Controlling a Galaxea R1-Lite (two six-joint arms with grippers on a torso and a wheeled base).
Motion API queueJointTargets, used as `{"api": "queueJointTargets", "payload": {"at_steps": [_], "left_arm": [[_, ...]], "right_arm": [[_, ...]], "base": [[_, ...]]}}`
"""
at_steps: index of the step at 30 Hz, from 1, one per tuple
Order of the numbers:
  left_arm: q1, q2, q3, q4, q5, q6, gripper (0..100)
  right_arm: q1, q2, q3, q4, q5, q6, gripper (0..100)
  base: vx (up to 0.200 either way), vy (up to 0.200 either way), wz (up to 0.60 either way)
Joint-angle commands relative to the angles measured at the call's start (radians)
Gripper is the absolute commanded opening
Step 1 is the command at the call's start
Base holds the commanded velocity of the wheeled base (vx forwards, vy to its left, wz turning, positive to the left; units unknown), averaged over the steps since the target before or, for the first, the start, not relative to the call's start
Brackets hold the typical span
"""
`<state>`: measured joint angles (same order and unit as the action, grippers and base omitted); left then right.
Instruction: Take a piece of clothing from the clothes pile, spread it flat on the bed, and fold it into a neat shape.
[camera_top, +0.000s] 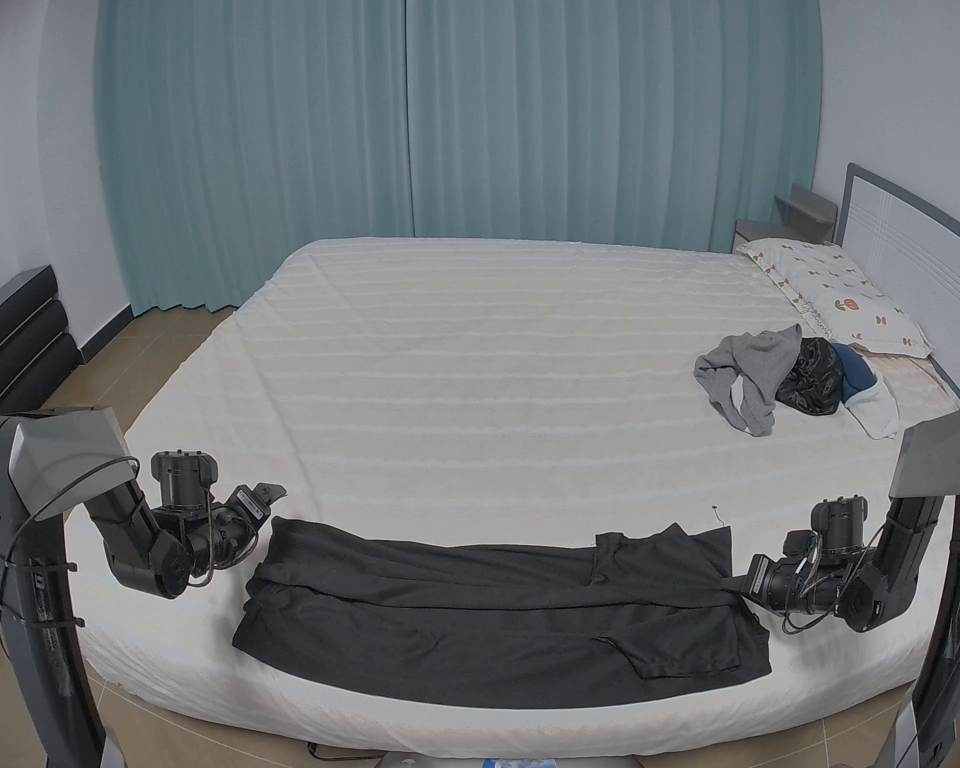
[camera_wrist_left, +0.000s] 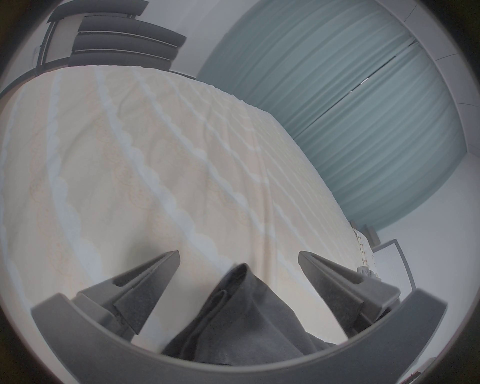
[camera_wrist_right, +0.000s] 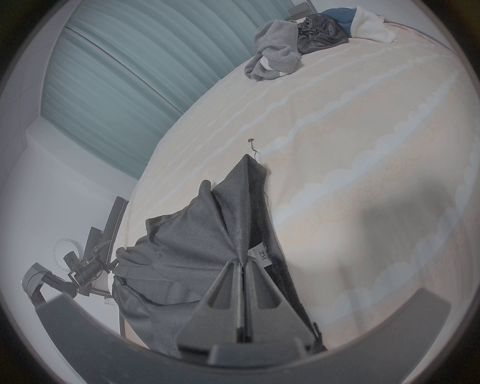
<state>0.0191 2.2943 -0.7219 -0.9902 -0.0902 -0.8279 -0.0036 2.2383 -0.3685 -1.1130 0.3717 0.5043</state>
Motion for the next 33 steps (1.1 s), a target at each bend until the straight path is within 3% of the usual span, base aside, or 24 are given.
{"api": "queueJointTargets", "payload": {"at_steps": [1,3,4,15,16,28,33], "left_arm": [[-0.024,0.001,-0.005,-0.001,-0.008,0.0,100],[-0.03,0.004,-0.005,-0.001,-0.019,0.0,100],[-0.038,0.008,-0.008,-0.002,-0.028,0.0,100],[-0.038,0.042,-0.048,-0.002,-0.029,0.003,100],[-0.038,0.042,-0.048,-0.002,-0.028,0.004,0],[-0.004,0.021,-0.027,0.001,-0.016,0.006,0],[0.018,-0.006,-0.011,-0.004,-0.016,0.004,0]], "right_arm": [[0.004,0.009,-0.003,-0.001,0.001,0.0,0],[0.005,0.017,-0.006,-0.001,0.001,0.0,0],[0.005,0.021,-0.006,-0.001,0.0,0.0,100],[-0.026,-0.028,-0.055,-0.018,0.009,0.034,100],[-0.027,-0.028,-0.058,-0.018,0.007,0.036,100],[-0.079,0.006,-0.188,-0.002,0.007,0.197,100],[-0.07,0.057,-0.231,-0.004,0.001,0.211,100]], "base": [[0.0,0.0,0.0],[0.0,0.0,0.0],[0.0,0.0,0.0],[0.0,0.0,0.0],[0.0,0.0,0.0],[0.0,0.0,0.0],[0.0,0.0,0.0]]}}
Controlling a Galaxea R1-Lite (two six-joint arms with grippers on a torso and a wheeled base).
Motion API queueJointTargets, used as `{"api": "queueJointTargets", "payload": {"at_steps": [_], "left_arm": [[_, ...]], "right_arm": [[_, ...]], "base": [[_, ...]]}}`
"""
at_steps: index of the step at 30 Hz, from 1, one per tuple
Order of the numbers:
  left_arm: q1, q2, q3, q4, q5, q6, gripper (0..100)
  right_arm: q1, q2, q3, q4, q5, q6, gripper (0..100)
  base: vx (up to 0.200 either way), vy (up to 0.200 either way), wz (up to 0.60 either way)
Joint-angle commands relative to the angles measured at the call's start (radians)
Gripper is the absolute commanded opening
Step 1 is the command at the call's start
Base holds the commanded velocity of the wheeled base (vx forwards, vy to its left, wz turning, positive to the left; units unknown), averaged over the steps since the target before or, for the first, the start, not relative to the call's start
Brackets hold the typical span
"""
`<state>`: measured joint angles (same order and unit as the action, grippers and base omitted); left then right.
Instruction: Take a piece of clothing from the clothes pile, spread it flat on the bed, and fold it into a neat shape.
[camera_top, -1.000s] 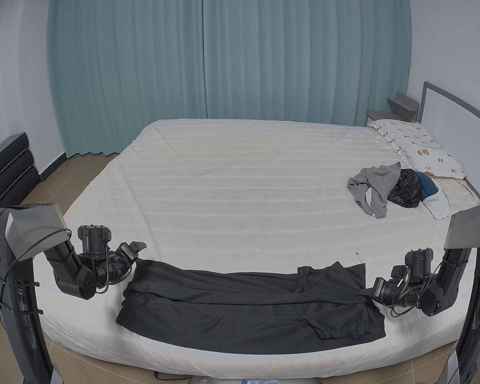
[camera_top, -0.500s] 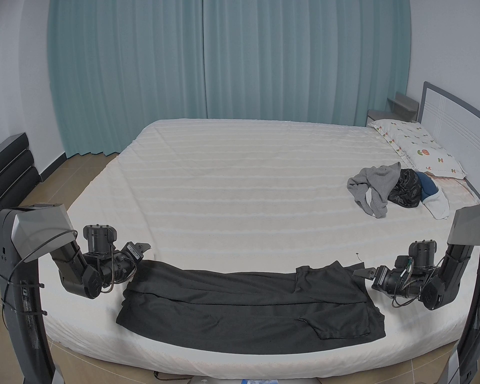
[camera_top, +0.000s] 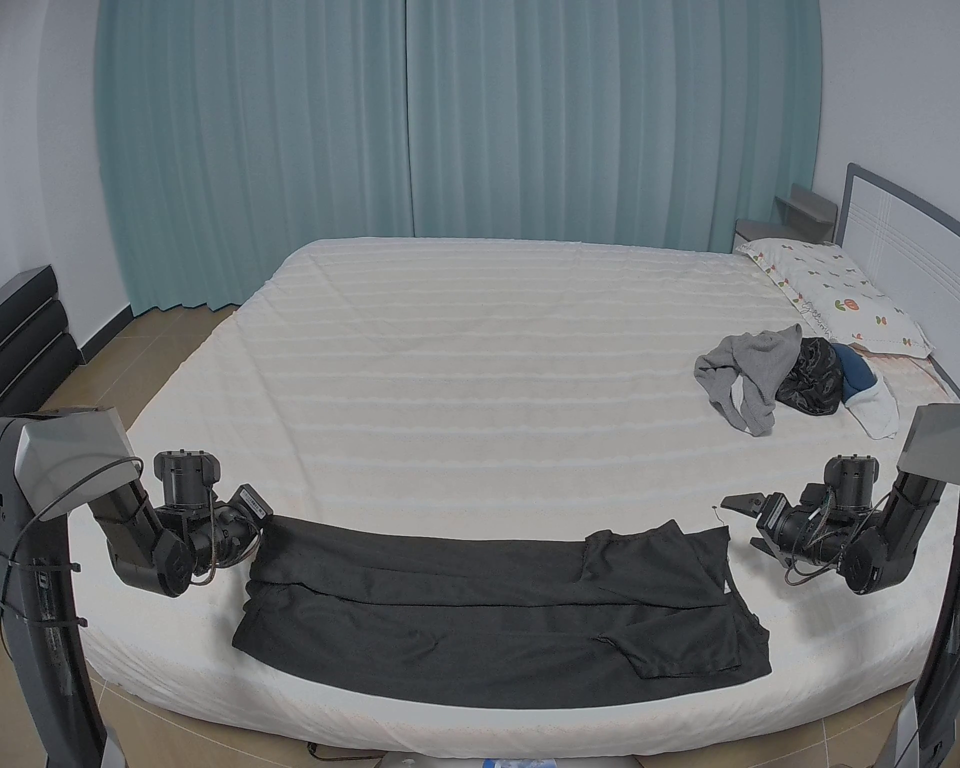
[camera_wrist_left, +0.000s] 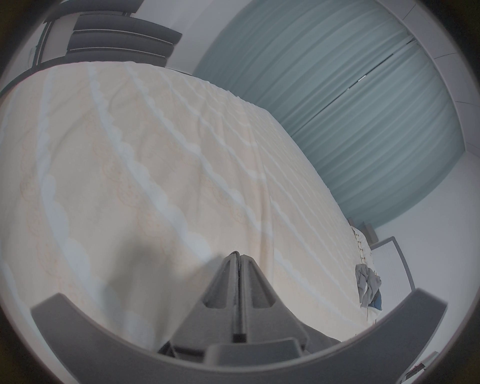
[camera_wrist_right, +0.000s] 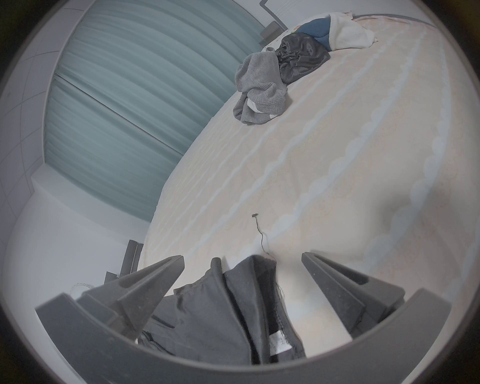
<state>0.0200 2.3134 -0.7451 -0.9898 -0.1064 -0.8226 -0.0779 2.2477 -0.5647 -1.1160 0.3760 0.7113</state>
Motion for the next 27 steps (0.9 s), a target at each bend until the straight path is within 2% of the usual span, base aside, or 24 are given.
{"api": "queueJointTargets", "payload": {"at_steps": [1,15,16,27], "left_arm": [[0.018,-0.026,0.01,-0.004,0.001,-0.001,0],[0.014,-0.014,0.007,-0.004,-0.001,-0.001,0],[0.014,-0.012,0.007,-0.003,-0.001,-0.001,0],[0.015,0.001,0.006,-0.009,-0.001,-0.003,0]], "right_arm": [[0.006,0.056,-0.044,-0.001,-0.003,0.004,100],[0.029,0.136,-0.1,-0.008,-0.005,0.004,100],[0.032,0.139,-0.103,-0.005,-0.005,0.004,0],[0.024,0.168,-0.153,-0.016,-0.029,0.02,0]], "base": [[0.0,0.0,0.0],[0.0,0.0,0.0],[0.0,0.0,0.0],[0.0,0.0,0.0]]}}
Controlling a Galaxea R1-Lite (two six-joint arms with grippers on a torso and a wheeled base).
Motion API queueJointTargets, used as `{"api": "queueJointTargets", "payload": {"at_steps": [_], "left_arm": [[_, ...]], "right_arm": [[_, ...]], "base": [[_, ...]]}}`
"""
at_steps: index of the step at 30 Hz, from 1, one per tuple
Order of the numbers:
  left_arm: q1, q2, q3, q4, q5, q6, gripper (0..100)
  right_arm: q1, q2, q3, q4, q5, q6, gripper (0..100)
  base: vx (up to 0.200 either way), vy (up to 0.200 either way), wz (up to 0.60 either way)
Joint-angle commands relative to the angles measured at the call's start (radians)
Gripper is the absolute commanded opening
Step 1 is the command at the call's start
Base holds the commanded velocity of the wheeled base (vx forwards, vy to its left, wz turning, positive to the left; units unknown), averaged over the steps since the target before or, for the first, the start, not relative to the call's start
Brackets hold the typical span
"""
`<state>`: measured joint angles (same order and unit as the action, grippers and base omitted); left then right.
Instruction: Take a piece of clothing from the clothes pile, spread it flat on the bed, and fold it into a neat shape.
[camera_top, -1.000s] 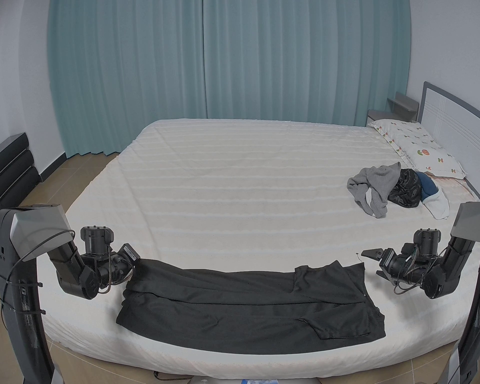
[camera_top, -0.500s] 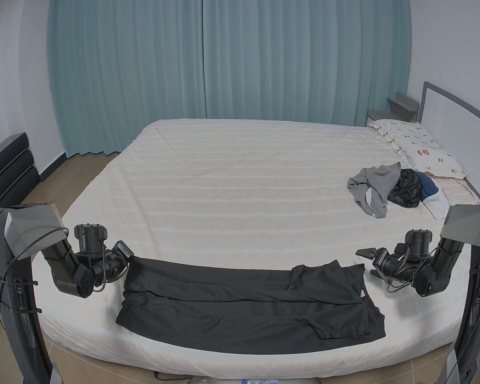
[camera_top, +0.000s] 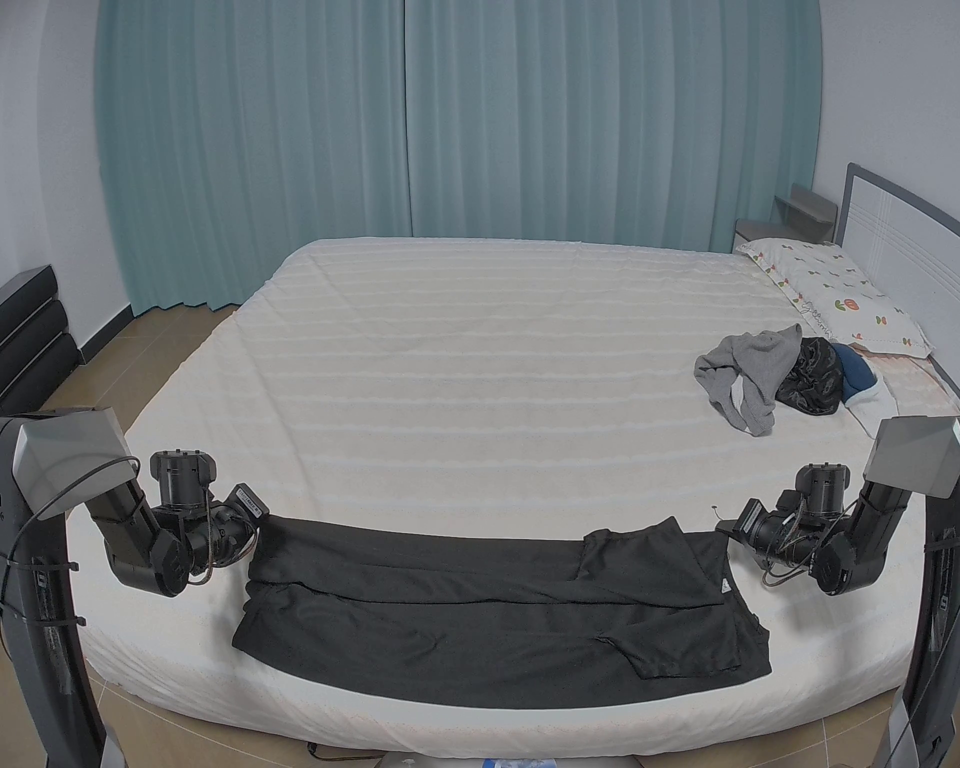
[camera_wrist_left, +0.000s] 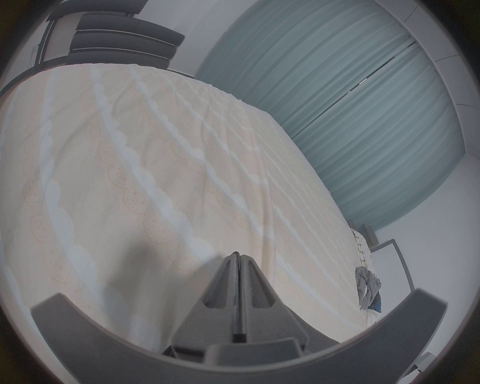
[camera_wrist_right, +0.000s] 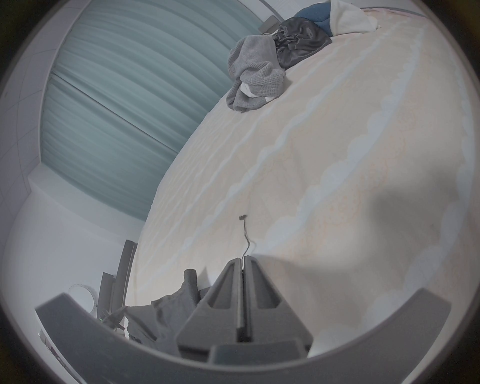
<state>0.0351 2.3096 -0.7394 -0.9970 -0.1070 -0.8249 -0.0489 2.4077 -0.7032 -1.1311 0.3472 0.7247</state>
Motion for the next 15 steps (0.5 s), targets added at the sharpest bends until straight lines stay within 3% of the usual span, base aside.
{"api": "queueJointTargets", "payload": {"at_steps": [1,6,15], "left_arm": [[0.002,0.005,-0.002,-0.002,0.0,0.0,0],[0.003,0.016,-0.006,-0.002,0.0,0.0,0],[0.002,0.013,-0.005,0.001,-0.003,-0.002,0]], "right_arm": [[-0.005,0.008,-0.016,-0.001,-0.002,0.016,0],[-0.006,0.013,-0.035,-0.016,-0.034,0.05,0],[-0.005,0.018,-0.025,-0.021,-0.036,0.05,0]], "base": [[0.0,0.0,0.0],[0.0,0.0,0.0],[0.0,0.0,0.0]]}}
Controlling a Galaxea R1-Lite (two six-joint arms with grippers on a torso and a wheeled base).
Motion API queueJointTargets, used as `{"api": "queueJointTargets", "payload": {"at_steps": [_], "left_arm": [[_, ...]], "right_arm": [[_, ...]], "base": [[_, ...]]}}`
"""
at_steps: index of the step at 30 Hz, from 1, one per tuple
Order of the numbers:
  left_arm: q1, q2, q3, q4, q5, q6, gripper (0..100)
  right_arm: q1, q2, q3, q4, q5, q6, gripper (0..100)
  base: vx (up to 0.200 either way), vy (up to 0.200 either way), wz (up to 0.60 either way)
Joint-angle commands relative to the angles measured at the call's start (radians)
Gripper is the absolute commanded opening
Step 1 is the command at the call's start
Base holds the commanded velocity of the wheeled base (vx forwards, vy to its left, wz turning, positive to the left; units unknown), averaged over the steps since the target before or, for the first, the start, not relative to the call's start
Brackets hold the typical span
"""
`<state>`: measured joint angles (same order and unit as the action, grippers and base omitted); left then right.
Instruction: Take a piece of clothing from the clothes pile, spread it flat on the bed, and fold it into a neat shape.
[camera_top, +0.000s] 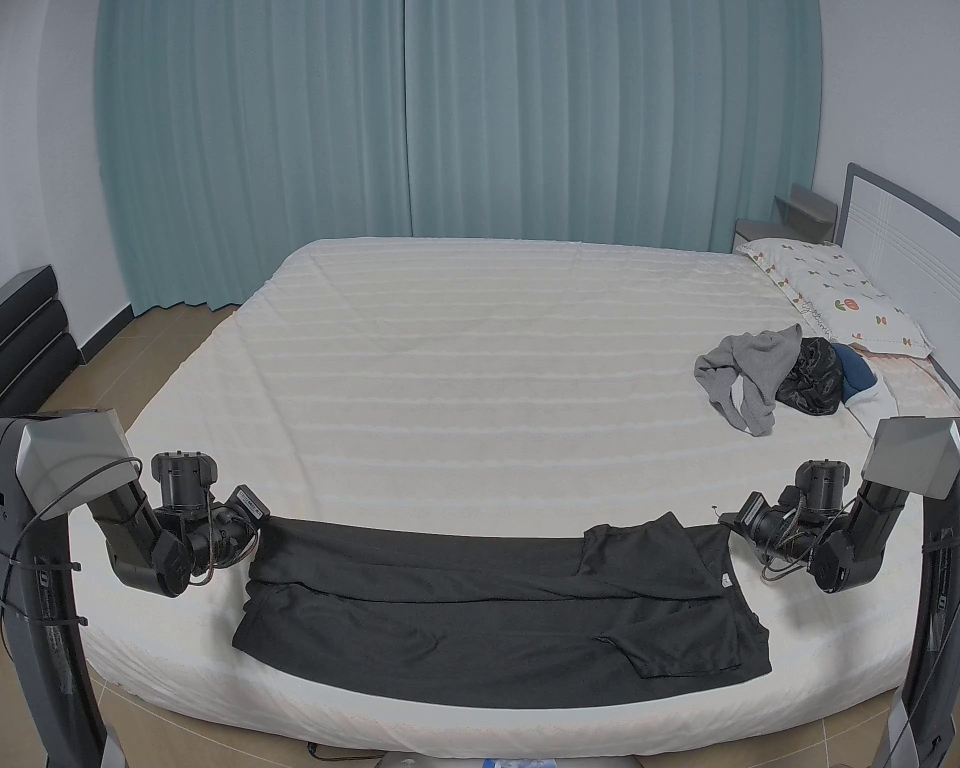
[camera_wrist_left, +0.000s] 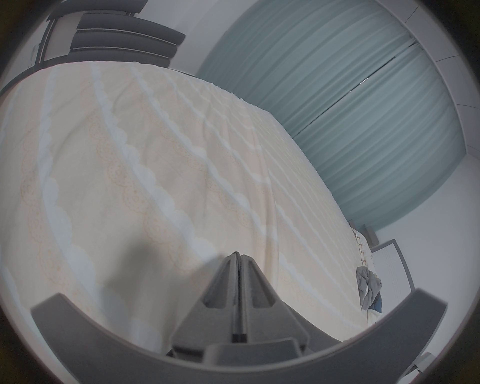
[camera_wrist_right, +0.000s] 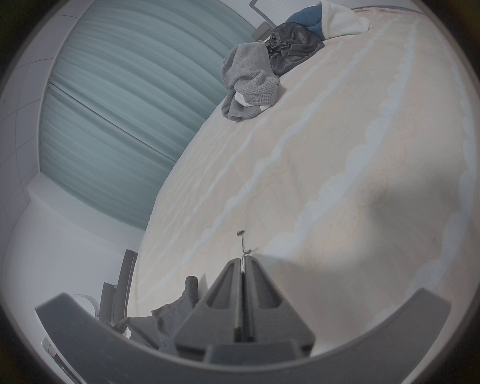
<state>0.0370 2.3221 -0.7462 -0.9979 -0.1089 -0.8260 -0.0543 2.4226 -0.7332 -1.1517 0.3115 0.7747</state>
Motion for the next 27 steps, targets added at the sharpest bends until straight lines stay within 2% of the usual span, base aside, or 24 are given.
{"api": "queueJointTargets", "payload": {"at_steps": [1,6,13,19,27], "left_arm": [[0.0,0.0,0.002,0.002,-0.003,-0.001,100],[0.001,0.0,0.001,0.002,-0.003,-0.001,100],[0.011,-0.026,0.042,-0.002,-0.003,-0.001,100],[0.02,-0.06,0.079,-0.002,-0.008,-0.002,100],[0.032,-0.118,0.153,-0.001,-0.011,0.004,100]], "right_arm": [[0.001,0.001,0.006,-0.002,0.001,0.0,100],[-0.001,-0.016,0.017,-0.002,0.005,0.021,100],[-0.016,-0.053,0.034,0.0,0.017,0.118,100],[-0.027,-0.053,0.044,0.0,0.017,0.123,100],[-0.036,-0.054,0.046,0.0,0.017,0.126,100]], "base": [[0.0,0.0,0.0],[0.0,0.0,0.0],[0.0,0.0,0.0],[0.0,0.0,0.0],[-0.2,0.0,0.0]]}}
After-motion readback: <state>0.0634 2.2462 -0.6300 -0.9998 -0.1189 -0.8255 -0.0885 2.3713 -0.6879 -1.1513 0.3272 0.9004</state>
